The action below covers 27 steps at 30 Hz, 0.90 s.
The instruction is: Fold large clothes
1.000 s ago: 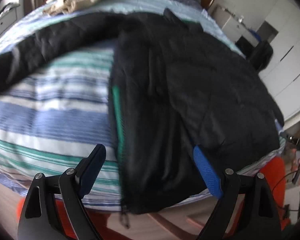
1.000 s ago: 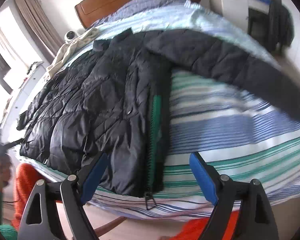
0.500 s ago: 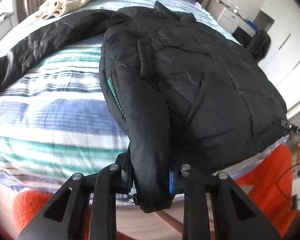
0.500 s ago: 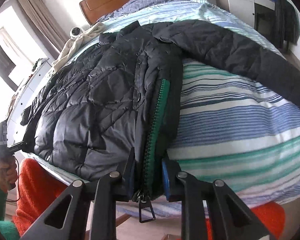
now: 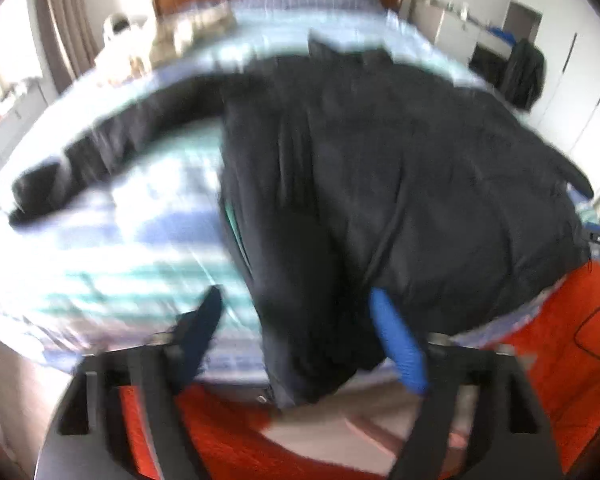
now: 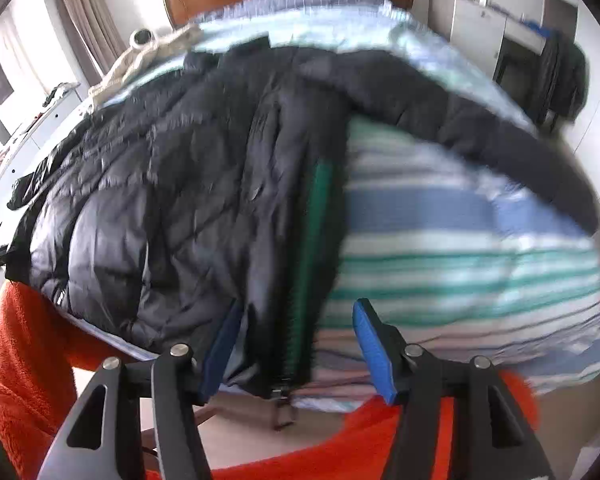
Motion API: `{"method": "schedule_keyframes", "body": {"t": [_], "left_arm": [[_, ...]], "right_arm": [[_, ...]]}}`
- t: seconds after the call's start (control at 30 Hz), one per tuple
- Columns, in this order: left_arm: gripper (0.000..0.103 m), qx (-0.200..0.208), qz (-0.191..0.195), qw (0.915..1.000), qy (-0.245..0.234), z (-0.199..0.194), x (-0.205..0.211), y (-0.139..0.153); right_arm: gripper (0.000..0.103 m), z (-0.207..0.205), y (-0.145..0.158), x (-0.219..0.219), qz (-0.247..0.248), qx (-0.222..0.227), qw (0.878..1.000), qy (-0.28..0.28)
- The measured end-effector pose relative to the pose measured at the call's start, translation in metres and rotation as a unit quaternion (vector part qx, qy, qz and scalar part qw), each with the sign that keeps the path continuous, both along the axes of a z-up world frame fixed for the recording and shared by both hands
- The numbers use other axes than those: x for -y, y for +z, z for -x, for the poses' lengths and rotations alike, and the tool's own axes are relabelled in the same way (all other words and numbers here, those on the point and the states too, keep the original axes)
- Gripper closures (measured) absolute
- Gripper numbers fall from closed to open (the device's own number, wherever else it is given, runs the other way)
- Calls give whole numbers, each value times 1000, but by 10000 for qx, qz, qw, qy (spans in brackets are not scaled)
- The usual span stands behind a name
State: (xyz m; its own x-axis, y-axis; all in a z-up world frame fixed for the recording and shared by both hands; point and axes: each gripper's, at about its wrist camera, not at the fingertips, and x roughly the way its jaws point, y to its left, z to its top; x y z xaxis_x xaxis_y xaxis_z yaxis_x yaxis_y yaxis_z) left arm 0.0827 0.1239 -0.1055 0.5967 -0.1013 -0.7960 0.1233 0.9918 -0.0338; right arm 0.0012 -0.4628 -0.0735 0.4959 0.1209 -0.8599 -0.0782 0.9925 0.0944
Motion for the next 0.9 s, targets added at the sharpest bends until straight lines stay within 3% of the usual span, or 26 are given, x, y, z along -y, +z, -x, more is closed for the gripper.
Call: {"method": "schedule_keyframes", "body": {"t": [0.07, 0.2, 0.27, 0.33, 0.47, 0.57, 0.6, 0.7, 0.77, 0.8, 0.83, 0.87, 0.9], "left_arm": [[4, 485, 51, 9988, 52, -2, 2, 27], [1, 1241, 238, 9919, 111, -29, 18, 62], [1, 1527, 115, 9880, 180, -51, 34, 65], [1, 1576, -78, 9872, 236, -70, 48, 58], [2, 1005, 46, 9946, 241, -103, 69, 26], [2, 601, 165, 9976, 294, -104, 77, 7], [2, 448, 150, 9985, 291, -105, 77, 0], [1, 147, 82, 9992, 361, -104, 76, -12], [1, 137, 64, 9989, 441, -99, 74, -14], [1, 143, 79, 9987, 483, -95, 72, -15], [1, 129, 104, 9984, 540, -91, 68, -17], [1, 111, 134, 9982, 574, -89, 66, -18], [1, 74, 222, 9977, 629, -84, 61, -20]], "right_arm": [[41, -4, 17, 19, 7, 265, 9995, -195], [40, -23, 45, 75, -218, 934, 9922, -792], [34, -37, 40, 108, -370, 1136, 9851, -1236], [34, -44, 16, 144, -777, 1056, 9733, -1884], [34, -42, -40, 211, -2098, 765, 9246, -3086], [34, -40, -47, 246, -2469, 1125, 8917, -3622], [34, -41, -50, 257, -2608, 1118, 8808, -3791], [34, -52, -75, 289, -3280, 911, 8332, -4358], [34, -61, -83, 299, -3468, 971, 8117, -4599], [46, -66, -83, 299, -3451, 1014, 8094, -4642], [62, -74, -79, 298, -3252, 1044, 8150, -4681], [92, -79, -72, 296, -2967, 1043, 8243, -4707], [92, -83, -64, 293, -2765, 1089, 8312, -4699]]}}
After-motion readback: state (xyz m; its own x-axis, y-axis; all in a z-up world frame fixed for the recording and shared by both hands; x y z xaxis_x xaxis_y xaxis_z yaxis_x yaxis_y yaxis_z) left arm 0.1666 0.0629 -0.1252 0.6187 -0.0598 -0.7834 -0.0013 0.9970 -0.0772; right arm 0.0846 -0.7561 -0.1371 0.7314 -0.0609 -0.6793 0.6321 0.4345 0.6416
